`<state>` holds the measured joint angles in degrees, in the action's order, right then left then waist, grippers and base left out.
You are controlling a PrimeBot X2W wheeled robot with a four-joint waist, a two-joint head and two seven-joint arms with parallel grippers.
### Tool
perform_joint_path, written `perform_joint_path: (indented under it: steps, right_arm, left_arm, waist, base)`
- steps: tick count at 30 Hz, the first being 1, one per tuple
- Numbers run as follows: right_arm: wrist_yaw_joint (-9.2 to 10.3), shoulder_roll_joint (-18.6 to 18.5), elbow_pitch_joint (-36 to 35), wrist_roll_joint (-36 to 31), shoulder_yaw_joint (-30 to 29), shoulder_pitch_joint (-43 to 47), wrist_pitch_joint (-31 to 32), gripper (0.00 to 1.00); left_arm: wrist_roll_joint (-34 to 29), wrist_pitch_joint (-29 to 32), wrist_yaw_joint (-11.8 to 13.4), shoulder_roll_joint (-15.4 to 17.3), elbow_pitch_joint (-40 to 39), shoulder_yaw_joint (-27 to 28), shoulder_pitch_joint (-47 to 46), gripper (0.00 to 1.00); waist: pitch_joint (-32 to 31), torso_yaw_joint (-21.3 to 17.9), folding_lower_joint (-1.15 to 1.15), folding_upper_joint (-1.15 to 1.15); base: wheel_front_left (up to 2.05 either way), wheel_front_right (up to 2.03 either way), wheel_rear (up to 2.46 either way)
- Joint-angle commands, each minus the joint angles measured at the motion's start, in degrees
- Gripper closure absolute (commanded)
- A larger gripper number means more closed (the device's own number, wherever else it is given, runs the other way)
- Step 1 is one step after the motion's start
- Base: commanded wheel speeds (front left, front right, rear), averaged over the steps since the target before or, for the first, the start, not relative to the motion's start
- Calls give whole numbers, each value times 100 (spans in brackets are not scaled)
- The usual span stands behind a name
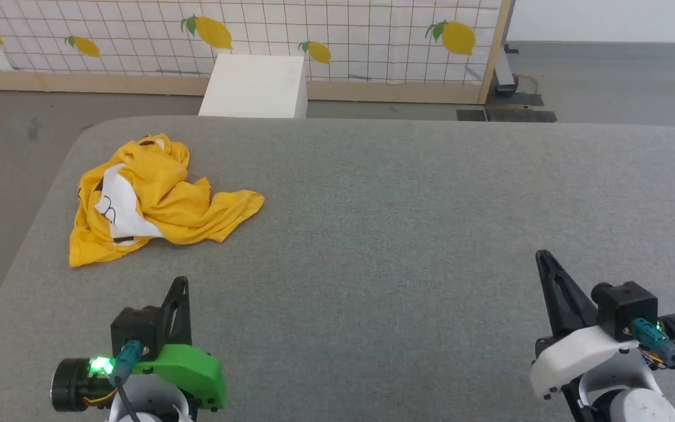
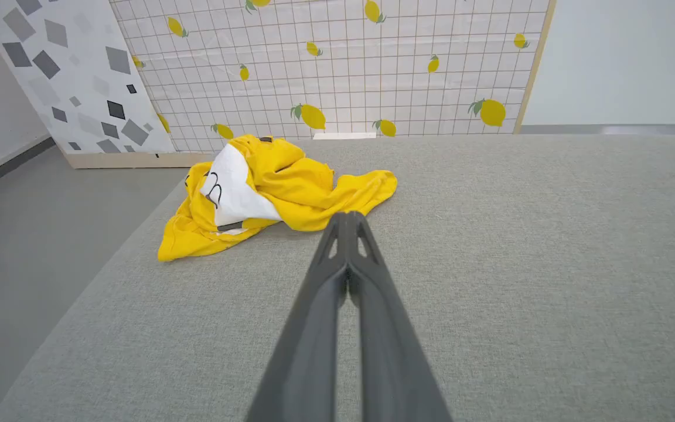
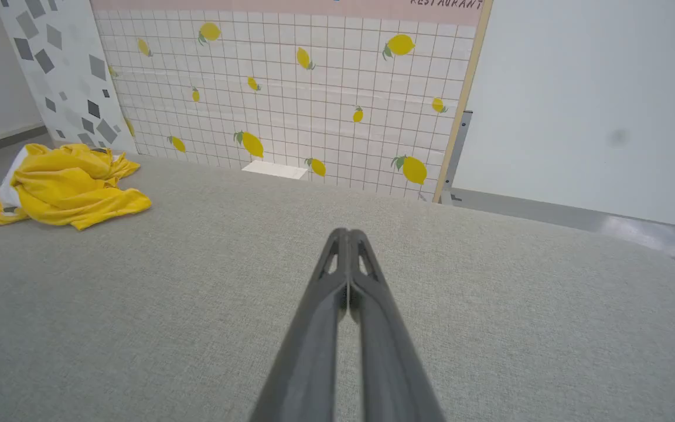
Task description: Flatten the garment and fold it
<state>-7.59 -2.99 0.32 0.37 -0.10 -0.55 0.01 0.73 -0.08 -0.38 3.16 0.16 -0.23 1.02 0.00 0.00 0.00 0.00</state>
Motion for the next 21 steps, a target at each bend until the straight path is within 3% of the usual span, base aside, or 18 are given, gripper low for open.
perform_joint_path:
  steps: [1,10,11,21]
  right_arm:
    - [10,12,-32,-37,10,55,-1,100]
    - [10,12,-32,-37,10,55,-1,100]
    - [0,0,0,-1,0,0,0,0]
    - [0,-1,24,62,-52,3,-51,0]
  left_arm:
    - [-73,8,38,-28,-16,23,-102,100]
    - [-73,8,38,-28,-16,23,-102,100]
    - [0,0,0,0,0,0,0,0]
    - [68,-51,-2,0,5,-25,15,0]
  waist:
    - [0,0,0,0]
    - [0,0,0,0]
    - [0,0,0,0]
    - [3,0,0,0]
  base:
    - [0,0,0]
    - [0,0,0]
    - [0,0,0]
    - [0,0,0]
